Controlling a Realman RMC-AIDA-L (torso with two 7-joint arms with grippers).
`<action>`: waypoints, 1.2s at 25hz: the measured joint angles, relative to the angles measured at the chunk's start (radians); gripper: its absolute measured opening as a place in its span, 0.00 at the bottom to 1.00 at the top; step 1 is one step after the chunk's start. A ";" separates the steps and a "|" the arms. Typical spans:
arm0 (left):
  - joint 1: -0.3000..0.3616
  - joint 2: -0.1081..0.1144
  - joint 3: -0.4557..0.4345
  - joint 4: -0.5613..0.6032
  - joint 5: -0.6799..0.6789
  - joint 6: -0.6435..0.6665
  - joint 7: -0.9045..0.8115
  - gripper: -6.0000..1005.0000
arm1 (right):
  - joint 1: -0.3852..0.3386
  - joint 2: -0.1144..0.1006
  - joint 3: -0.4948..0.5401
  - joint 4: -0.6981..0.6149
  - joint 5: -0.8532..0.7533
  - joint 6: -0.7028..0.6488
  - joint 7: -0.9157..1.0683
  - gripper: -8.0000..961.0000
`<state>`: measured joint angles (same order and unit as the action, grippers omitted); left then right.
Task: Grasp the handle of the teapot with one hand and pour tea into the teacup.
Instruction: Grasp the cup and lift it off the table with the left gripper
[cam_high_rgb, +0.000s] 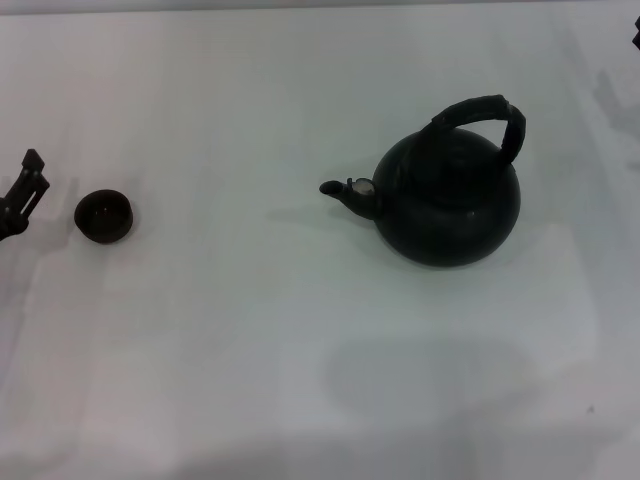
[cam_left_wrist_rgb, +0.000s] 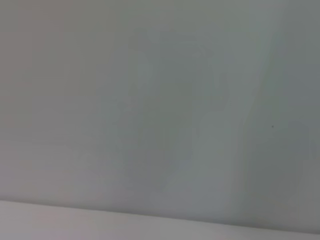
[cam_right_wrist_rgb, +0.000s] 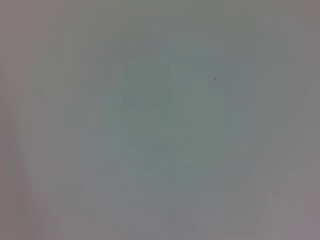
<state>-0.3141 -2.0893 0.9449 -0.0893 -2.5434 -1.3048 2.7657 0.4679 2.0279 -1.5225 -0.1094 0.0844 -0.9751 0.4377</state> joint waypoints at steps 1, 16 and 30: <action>0.000 -0.001 0.000 -0.001 0.000 0.000 0.000 0.88 | 0.000 0.000 0.000 0.000 0.000 0.000 0.000 0.90; 0.000 -0.004 0.007 -0.006 0.027 -0.022 -0.027 0.88 | -0.003 0.000 0.001 0.004 0.002 0.006 0.013 0.90; -0.017 -0.004 0.006 -0.057 0.217 -0.008 -0.037 0.88 | -0.001 0.000 -0.007 -0.004 0.002 0.006 0.013 0.90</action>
<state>-0.3308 -2.0938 0.9508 -0.1460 -2.3263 -1.3129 2.7283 0.4672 2.0279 -1.5291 -0.1135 0.0859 -0.9694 0.4510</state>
